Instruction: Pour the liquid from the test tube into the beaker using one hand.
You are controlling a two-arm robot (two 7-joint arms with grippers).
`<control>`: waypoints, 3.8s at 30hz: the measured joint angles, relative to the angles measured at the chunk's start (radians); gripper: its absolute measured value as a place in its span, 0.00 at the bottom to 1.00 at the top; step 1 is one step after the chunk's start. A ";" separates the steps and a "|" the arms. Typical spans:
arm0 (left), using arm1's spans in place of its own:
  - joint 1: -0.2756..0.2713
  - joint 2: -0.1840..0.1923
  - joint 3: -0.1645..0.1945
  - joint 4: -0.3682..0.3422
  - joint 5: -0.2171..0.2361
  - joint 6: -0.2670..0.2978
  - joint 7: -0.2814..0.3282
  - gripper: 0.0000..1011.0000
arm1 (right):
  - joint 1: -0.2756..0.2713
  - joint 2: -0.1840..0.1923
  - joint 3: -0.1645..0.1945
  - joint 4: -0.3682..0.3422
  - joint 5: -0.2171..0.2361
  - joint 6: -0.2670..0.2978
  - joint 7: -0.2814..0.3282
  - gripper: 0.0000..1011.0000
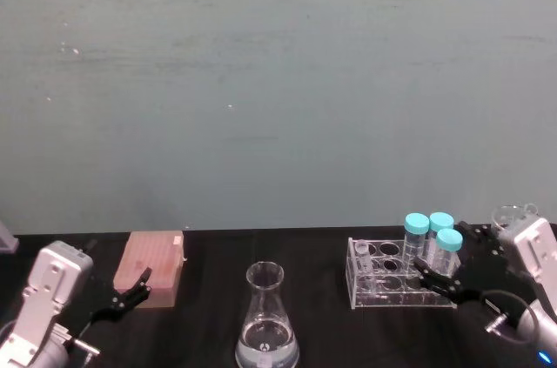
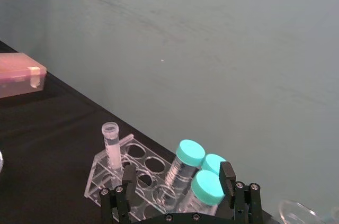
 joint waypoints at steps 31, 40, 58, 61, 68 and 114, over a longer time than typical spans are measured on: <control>0.000 0.000 0.000 0.000 0.000 0.000 0.000 0.99 | 0.189 -0.104 -0.020 0.254 -0.035 -0.033 0.261 0.99; 0.000 0.000 0.000 0.000 0.000 0.000 0.000 0.99 | 0.223 -0.137 -0.027 0.303 -0.056 -0.040 0.308 0.99; 0.000 0.000 0.000 0.000 0.000 0.000 0.000 0.99 | 0.262 -0.183 -0.021 0.381 -0.084 -0.030 0.374 0.99; 0.000 0.000 0.000 0.000 0.000 0.000 0.000 0.99 | 0.269 -0.190 -0.021 0.396 -0.088 -0.029 0.381 0.99; 0.000 0.000 0.000 0.000 0.000 0.000 0.000 0.99 | 0.286 -0.204 -0.024 0.421 -0.102 -0.031 0.389 0.99; 0.000 0.000 0.000 0.000 0.000 0.000 0.000 0.99 | 0.351 -0.266 -0.025 0.547 -0.143 -0.061 0.396 0.99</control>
